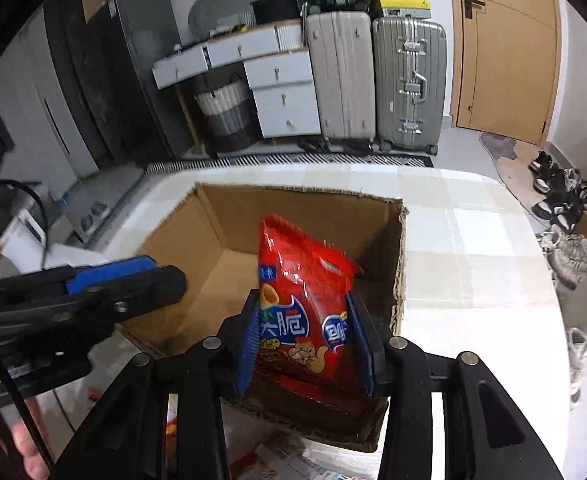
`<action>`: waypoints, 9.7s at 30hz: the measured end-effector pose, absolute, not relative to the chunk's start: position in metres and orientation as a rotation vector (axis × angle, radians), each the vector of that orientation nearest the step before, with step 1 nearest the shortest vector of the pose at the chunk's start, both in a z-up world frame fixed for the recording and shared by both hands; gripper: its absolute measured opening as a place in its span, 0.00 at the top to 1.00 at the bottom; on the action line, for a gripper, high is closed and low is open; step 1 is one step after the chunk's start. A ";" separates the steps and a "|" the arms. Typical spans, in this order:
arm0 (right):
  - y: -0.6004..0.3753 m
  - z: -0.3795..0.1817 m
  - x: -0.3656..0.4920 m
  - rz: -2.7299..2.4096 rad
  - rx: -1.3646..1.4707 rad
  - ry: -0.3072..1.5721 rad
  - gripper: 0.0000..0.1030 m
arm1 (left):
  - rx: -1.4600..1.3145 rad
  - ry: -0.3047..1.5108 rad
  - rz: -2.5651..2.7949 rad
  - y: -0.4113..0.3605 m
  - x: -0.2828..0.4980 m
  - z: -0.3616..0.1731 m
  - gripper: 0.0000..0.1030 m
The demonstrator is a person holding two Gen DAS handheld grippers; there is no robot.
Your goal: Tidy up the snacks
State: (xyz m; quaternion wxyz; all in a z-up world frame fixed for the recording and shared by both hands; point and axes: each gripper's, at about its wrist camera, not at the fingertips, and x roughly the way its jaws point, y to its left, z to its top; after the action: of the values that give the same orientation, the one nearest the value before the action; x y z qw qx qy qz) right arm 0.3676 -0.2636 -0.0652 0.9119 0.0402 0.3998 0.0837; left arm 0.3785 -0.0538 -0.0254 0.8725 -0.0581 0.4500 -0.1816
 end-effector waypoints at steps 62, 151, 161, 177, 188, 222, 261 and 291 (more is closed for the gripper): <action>-0.252 0.047 0.026 0.210 0.021 0.307 0.02 | -0.146 0.452 -0.252 0.043 -0.010 0.135 0.01; -0.236 -0.131 0.047 0.446 0.183 0.869 0.46 | -0.275 1.086 0.040 0.044 0.142 -0.088 0.01; -0.237 -0.125 0.044 0.467 0.202 0.857 0.46 | -0.317 1.151 0.136 0.042 0.160 -0.105 0.01; -0.236 -0.127 0.046 0.461 0.204 0.861 0.46 | -0.323 1.083 -0.106 0.046 0.139 -0.103 0.67; -0.235 -0.131 0.047 0.446 0.197 0.870 0.46 | -0.289 1.062 -0.174 0.061 0.100 -0.104 0.71; -0.256 -0.053 0.000 0.441 0.262 0.516 0.46 | -0.128 0.665 -0.287 0.041 -0.029 0.020 0.71; -0.284 0.046 0.178 0.330 0.213 0.400 0.46 | -0.064 0.647 -0.303 -0.010 0.223 0.124 0.71; -0.273 -0.034 0.344 0.260 0.131 0.672 0.46 | 0.034 0.827 -0.286 -0.065 0.428 -0.001 0.71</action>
State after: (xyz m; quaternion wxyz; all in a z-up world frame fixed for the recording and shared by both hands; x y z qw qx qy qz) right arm 0.3436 -0.2729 -0.0342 0.9336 0.0642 0.3287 0.1272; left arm 0.4277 -0.0652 -0.0008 0.9057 0.0162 0.4004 -0.1386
